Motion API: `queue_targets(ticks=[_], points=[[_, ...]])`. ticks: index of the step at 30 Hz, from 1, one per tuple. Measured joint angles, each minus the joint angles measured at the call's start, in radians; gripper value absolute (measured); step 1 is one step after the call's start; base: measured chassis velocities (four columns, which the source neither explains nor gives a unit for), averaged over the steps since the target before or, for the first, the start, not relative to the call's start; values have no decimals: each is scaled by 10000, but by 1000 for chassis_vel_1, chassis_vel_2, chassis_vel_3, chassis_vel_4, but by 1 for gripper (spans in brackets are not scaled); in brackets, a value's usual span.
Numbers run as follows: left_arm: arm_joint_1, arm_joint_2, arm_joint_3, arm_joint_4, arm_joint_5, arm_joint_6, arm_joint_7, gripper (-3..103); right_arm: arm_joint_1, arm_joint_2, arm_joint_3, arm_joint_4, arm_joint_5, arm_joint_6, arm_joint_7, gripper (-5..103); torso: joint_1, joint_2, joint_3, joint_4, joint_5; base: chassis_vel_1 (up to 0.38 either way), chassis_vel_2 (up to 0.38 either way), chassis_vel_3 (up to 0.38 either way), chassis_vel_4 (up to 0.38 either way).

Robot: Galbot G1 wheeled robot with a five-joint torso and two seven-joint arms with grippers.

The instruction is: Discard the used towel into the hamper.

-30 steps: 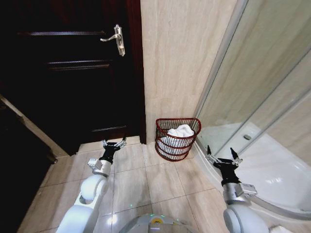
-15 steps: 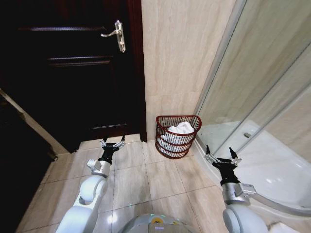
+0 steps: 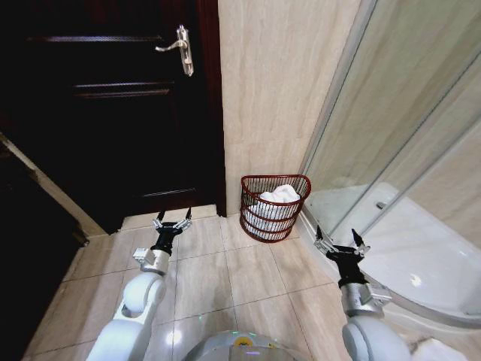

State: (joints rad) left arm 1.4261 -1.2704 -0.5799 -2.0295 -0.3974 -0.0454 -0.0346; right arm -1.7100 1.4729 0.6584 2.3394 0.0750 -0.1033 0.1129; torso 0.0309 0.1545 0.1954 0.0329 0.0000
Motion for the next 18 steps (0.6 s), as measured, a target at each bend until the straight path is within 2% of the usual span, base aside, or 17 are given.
queue_targets(ticks=[8, 18], points=[[-98, -48, 118, 162, 97, -248, -56, 100, -15, 111, -26, -232, -245, 405, -131, 100, -8, -12, -4, 0, 0, 0, 0, 0, 0], [-148, -46, 205, 162, 137, -248, -63, 100, -110, 321, -48, -315, -189, 412, -38, 100, -5, 9, 14, 0, 0, 0, 0, 0, 0]])
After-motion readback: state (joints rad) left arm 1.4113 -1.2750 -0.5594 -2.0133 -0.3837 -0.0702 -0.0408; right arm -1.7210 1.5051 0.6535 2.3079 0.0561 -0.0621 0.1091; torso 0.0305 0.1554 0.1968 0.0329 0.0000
